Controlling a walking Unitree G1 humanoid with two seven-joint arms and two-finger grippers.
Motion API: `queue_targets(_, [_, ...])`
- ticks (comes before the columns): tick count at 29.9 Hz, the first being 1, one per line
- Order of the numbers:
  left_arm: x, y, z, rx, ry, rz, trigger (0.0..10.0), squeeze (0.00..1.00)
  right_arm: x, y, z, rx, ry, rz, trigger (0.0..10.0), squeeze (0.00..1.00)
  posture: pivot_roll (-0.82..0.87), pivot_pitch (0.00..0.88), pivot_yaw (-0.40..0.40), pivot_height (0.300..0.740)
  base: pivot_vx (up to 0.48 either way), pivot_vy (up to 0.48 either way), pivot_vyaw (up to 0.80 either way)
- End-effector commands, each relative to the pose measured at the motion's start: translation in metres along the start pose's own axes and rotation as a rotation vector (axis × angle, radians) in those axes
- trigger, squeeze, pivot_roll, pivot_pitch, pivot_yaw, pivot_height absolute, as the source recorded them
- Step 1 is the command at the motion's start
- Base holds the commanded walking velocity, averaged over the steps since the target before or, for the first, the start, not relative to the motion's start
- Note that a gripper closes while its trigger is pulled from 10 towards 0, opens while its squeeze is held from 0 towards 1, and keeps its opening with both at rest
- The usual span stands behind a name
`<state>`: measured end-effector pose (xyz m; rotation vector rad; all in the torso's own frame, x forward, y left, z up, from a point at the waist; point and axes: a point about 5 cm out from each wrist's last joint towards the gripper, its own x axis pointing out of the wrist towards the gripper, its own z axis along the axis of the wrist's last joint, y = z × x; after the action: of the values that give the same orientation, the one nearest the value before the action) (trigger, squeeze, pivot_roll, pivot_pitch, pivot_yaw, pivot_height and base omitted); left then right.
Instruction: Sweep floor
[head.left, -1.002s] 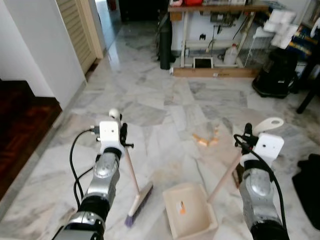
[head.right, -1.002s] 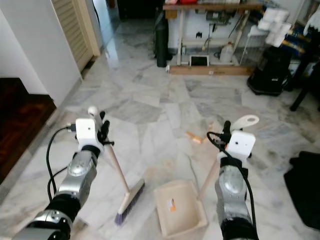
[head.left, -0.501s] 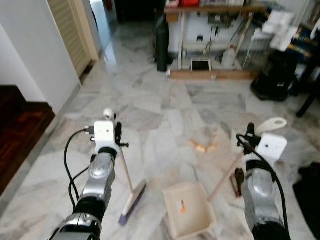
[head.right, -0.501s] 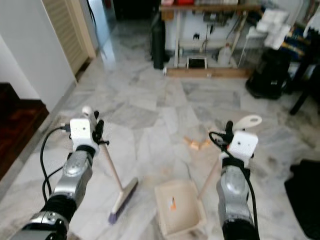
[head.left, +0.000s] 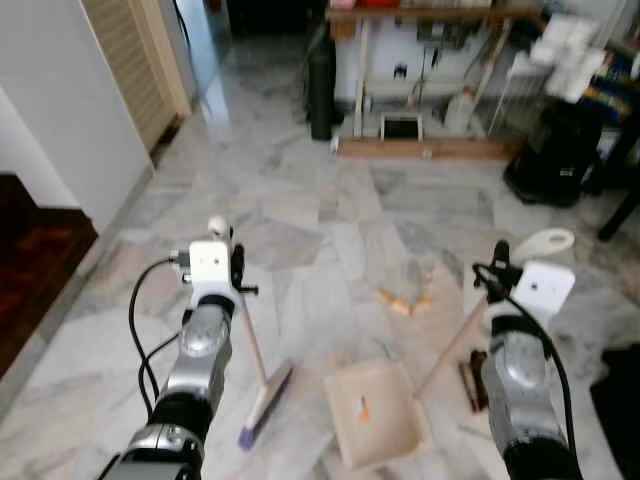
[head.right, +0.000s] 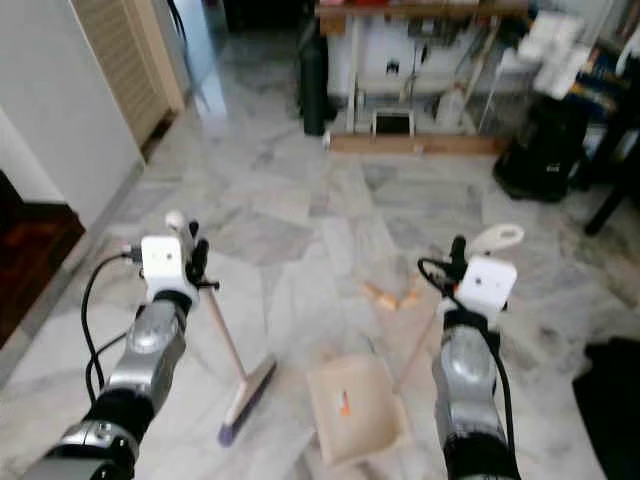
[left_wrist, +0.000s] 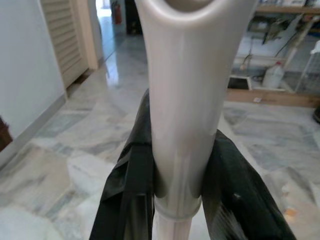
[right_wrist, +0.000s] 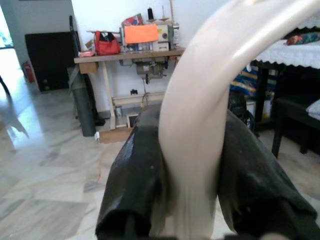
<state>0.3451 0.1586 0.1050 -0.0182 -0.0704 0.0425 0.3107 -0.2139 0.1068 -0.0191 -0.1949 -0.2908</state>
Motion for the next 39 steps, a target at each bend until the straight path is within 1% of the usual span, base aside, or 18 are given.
queue_targets(1, [0.0044, 0.0037, 0.0117, 0.025, -0.049, 0.005, 10.0, 0.00, 0.0044, 0.0056, 0.0120, 0.030, -0.052, 0.008, 10.0, 0.00, -0.08, 0.046, 0.034, 0.740, 0.345, 0.000, 0.00])
queue_targets(39, [0.0053, 0.0043, 0.0137, 0.023, -0.054, 0.010, 10.0, 0.00, 0.0062, 0.0096, 0.0151, 0.043, -0.056, 0.016, 10.0, 0.00, -0.07, 0.055, 0.033, 0.740, 0.344, 0.000, 0.00])
